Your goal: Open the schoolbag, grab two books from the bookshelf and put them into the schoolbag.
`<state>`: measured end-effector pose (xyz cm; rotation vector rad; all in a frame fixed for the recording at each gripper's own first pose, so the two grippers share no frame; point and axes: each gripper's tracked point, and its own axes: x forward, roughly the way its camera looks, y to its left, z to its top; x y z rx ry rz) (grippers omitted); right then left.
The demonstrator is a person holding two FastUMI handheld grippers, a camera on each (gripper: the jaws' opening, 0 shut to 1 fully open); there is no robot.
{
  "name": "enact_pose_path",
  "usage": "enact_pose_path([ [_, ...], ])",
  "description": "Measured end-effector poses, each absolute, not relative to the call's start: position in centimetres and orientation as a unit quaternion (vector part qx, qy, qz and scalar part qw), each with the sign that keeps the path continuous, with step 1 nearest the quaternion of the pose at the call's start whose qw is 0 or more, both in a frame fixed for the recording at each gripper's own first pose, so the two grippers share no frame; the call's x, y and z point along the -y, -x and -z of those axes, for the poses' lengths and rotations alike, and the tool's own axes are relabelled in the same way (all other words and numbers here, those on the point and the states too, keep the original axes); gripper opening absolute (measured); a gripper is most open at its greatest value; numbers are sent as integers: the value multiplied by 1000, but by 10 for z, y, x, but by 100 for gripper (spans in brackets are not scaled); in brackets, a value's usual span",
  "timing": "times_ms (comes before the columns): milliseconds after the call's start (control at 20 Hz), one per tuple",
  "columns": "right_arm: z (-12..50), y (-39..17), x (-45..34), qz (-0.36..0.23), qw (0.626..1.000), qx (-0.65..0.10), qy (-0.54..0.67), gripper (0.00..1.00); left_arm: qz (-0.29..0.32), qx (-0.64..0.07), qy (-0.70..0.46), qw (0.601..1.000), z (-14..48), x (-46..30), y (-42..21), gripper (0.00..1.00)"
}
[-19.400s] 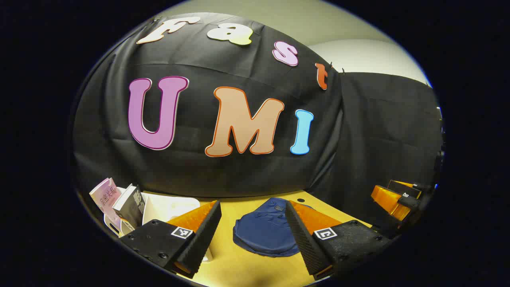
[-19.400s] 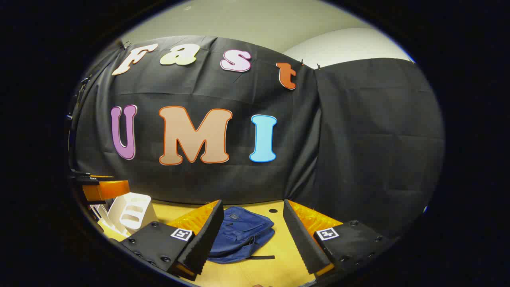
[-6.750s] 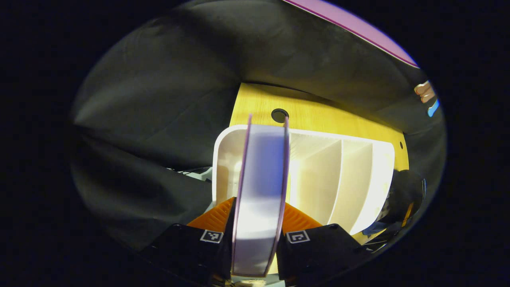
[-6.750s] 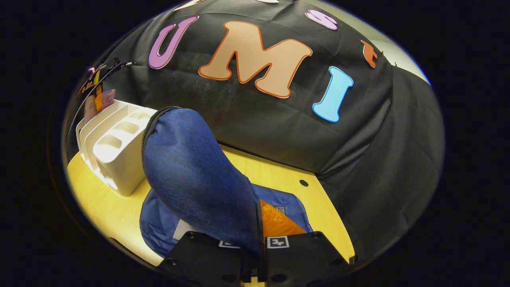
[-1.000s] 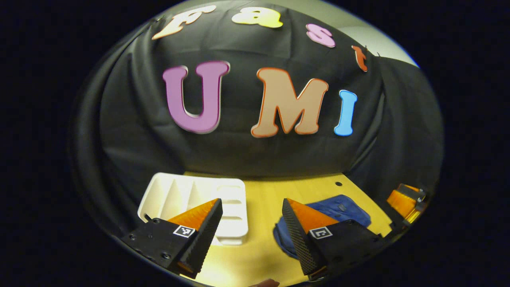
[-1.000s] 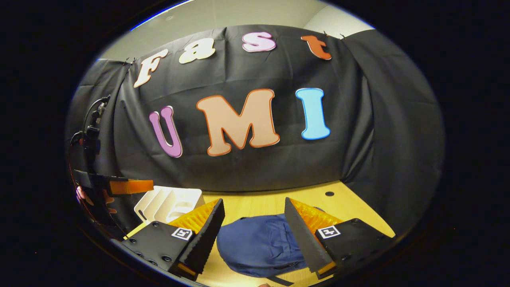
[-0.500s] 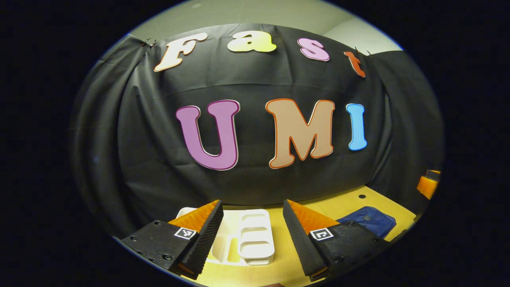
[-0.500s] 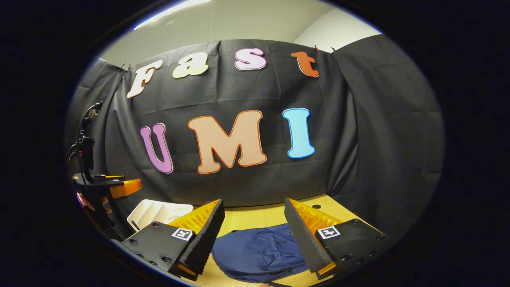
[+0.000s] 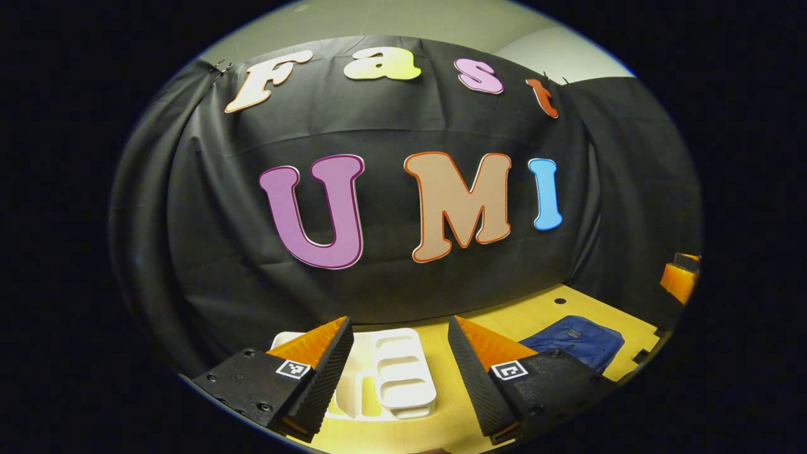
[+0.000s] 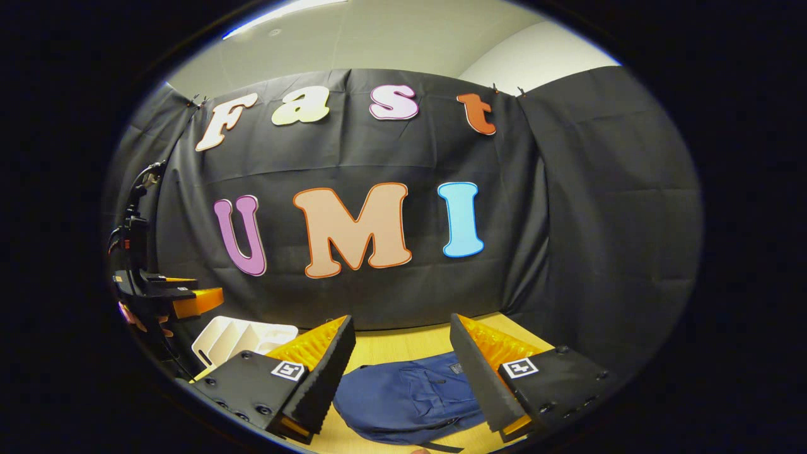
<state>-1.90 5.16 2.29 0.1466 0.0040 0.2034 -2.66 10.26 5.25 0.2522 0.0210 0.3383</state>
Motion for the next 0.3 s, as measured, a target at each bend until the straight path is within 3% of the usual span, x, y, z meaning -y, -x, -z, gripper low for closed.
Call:
enact_pose_path([
  [300,-21,39,-70,-89,994,2,-64,98,-148,-8,-130,980,-56,-116,33,88],
])
